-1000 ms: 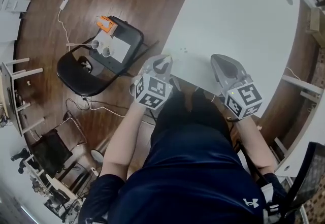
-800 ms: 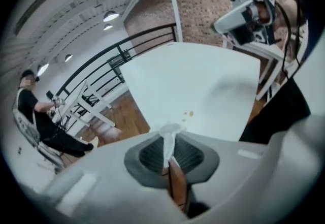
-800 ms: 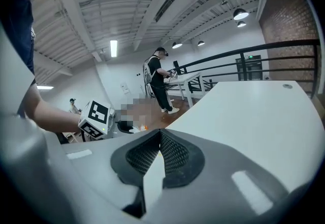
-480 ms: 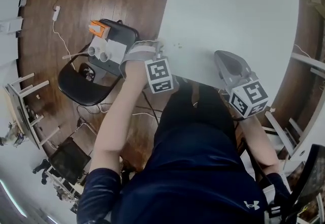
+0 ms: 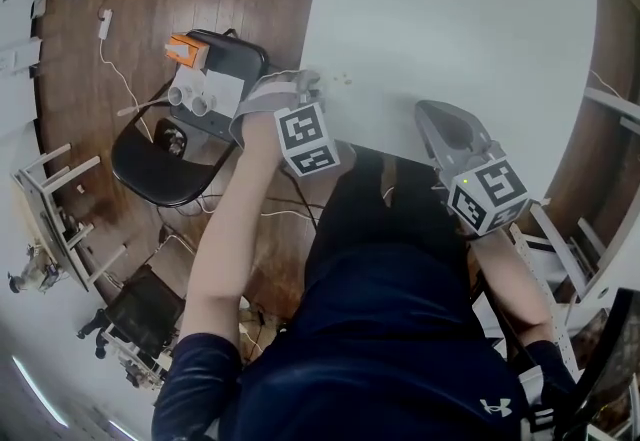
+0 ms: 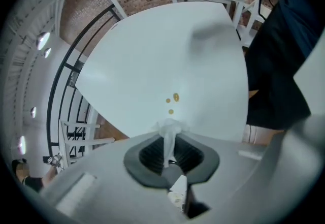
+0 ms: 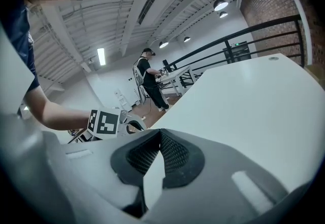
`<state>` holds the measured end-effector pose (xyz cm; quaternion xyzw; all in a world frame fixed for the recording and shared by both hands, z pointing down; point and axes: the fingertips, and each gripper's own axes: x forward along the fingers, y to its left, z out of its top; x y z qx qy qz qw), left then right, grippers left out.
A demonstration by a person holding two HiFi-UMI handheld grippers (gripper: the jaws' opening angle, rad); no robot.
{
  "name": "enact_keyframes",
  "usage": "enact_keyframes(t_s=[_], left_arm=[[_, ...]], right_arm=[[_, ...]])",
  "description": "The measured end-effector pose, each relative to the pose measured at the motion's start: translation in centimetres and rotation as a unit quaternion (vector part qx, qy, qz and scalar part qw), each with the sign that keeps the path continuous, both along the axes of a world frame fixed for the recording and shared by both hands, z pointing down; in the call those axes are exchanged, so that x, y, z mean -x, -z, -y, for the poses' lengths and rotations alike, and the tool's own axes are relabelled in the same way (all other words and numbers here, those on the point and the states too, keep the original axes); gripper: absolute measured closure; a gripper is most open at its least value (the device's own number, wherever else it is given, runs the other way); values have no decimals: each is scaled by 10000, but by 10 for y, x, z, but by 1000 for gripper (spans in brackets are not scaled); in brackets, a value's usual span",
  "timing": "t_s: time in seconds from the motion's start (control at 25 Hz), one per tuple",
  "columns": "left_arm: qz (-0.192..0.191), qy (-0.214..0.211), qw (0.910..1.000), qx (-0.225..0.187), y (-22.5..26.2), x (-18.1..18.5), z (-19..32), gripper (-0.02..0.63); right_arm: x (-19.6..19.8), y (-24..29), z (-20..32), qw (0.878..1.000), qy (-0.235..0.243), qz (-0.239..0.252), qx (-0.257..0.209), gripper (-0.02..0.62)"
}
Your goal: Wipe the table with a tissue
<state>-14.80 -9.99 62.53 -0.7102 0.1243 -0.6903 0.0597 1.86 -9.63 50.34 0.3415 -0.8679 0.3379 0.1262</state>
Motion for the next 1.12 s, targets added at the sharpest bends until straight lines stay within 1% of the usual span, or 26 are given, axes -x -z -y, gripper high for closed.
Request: enact_keyframes(t_s=[0.2, 0.44, 0.84, 1.12], left_arm=[[-61, 72, 9999, -112, 1, -3, 5, 586], [47, -102, 9999, -113, 1, -11, 8, 586], [122, -297, 9994, -161, -1, -29, 5, 586], [122, -347, 9992, -150, 1, -37, 2, 586]], right_arm=[[-3, -5, -2, 9999, -60, 39, 81, 592], [-14, -8, -2, 9997, -177, 52, 138, 592], [-27, -7, -3, 9996, -251, 72, 117, 592], [-30, -4, -7, 9996, -243, 108, 110, 592]])
